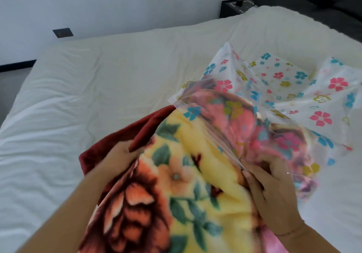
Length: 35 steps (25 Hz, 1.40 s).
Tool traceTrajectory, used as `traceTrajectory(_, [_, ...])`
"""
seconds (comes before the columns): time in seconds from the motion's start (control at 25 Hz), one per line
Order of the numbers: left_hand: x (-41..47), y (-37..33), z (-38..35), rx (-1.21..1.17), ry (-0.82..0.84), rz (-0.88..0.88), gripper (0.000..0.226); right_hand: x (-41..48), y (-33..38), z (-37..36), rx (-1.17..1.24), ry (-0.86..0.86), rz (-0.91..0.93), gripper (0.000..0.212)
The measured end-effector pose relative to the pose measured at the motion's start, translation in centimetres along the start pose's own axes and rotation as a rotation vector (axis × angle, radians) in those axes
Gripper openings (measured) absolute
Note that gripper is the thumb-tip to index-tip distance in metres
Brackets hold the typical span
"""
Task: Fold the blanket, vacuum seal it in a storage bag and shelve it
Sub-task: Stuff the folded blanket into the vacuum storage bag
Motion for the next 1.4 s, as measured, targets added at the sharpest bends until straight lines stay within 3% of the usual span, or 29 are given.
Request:
traceTrajectory(0.04, [-2.1, -0.6, -2.0, -0.145, 0.009, 0.011, 0.013, 0.5, 0.5, 0.0, 0.015, 0.004, -0.010, 0.043])
traceTrajectory(0.12, [-4.9, -2.1, -5.1, -0.176, -0.069, -0.007, 0.023, 1.7, 1.3, 0.0, 0.013, 0.018, -0.038, 0.036])
traceTrajectory(0.28, [-9.3, -7.1, -9.4, 0.120, -0.214, -0.165, 0.085, 4.8, 1.1, 1.0, -0.164, 0.064, -0.181, 0.065])
traceTrajectory(0.36, [-12.2, -9.6, -12.0, 0.253, -0.205, -0.299, 0.107, 6.1, 0.3, 2.0, -0.149, 0.037, -0.207, 0.065])
traceTrajectory(0.48, [-14.4, -11.1, -15.9, 0.512, -0.260, -0.326, 0.129, 7.4, -0.6, 3.5, -0.183, 0.060, -0.163, 0.068])
traceTrajectory(0.6, [-16.2, -13.0, -19.8, 0.680, -0.198, -0.342, 0.119, 8.0, -0.5, 3.6, -0.383, 0.270, -0.075, 0.072])
traceTrajectory(0.72, [-18.0, -14.0, -24.0, 0.738, -0.160, -0.412, 0.117, 8.4, -1.1, 3.5, -0.412, 0.407, -0.086, 0.054])
traceTrajectory(0.92, [-19.4, -14.7, -27.5, 0.798, -0.143, -0.424, 0.118, 6.8, -3.7, 4.7, -0.407, 0.320, -0.137, 0.013])
traceTrajectory(1.12, [-20.1, -14.4, -28.7, 0.837, -0.084, -0.392, 0.116, 4.3, -3.0, 5.7, -0.290, 0.261, 0.083, 0.013])
traceTrajectory(1.24, [-21.0, -13.6, -29.3, 0.846, -0.030, -0.402, 0.112, 0.1, -1.9, 6.4, -0.293, 0.254, 0.139, 0.029])
traceTrajectory(1.4, [-21.0, -14.7, -24.9, 0.765, -0.221, -0.634, 0.072, -2.3, -3.0, 7.4, -0.253, 0.196, 0.096, 0.031])
Point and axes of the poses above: each hand's wrist, its own x-axis towards the middle knuckle, its own z-axis out of the back of the hand, y = z × x, the point moved 1 cm from there along x, towards the middle knuckle, and after that the axes turned 9 degrees about x, right-handed, at the moved point
